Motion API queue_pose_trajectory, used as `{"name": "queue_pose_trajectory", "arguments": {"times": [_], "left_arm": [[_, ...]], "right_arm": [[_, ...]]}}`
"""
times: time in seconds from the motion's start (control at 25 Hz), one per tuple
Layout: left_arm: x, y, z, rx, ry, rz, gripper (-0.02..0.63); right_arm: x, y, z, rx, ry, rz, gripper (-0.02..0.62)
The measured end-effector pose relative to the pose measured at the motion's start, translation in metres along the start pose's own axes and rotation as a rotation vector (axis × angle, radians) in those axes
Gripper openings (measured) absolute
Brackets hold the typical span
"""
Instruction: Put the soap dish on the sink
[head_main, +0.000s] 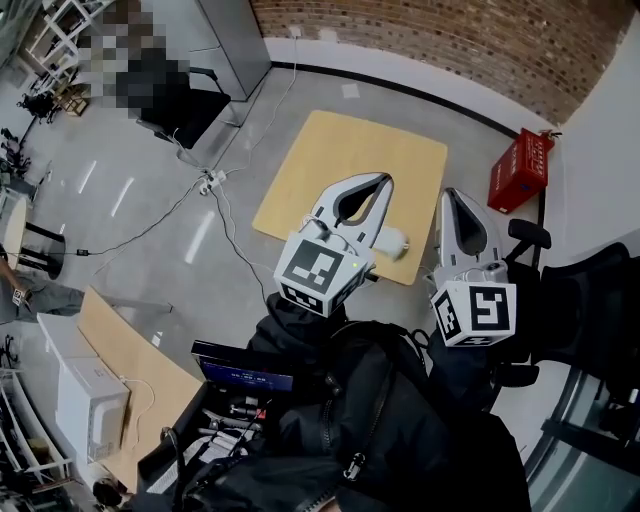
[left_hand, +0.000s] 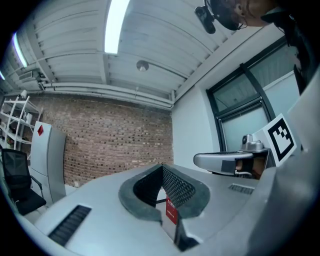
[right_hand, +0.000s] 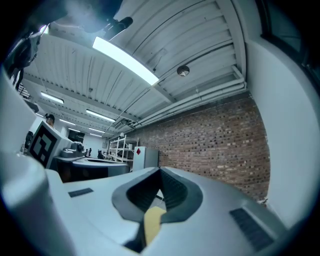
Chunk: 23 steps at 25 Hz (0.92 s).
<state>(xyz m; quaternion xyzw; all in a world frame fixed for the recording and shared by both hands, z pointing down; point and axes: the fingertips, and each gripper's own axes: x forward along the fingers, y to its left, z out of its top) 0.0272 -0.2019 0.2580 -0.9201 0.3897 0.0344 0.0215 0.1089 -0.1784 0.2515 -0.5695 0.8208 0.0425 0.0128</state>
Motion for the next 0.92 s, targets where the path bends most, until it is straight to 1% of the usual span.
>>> {"name": "queue_pose_trajectory", "arguments": {"times": [0.24,0.56,0.76,0.92], "left_arm": [[-0.001,0.002,0.001,-0.002,-0.005,0.006,0.000],[-0.002,0.009,-0.009,0.013,0.007,0.017,0.000],[-0.002,0.018,-0.022,0.016,0.033,0.028,0.000],[0.000,0.023,-0.031,0.036,0.057,0.027,0.000]], "right_arm": [[-0.001,-0.002,0.001,0.005,-0.010,-0.006,0.006],[0.004,0.000,-0.004,0.008,-0.004,-0.007,0.006],[0.011,0.001,-0.018,0.023,0.024,-0.002,0.006],[0.016,0.004,-0.019,0.018,0.030,0.008,0.006]]}}
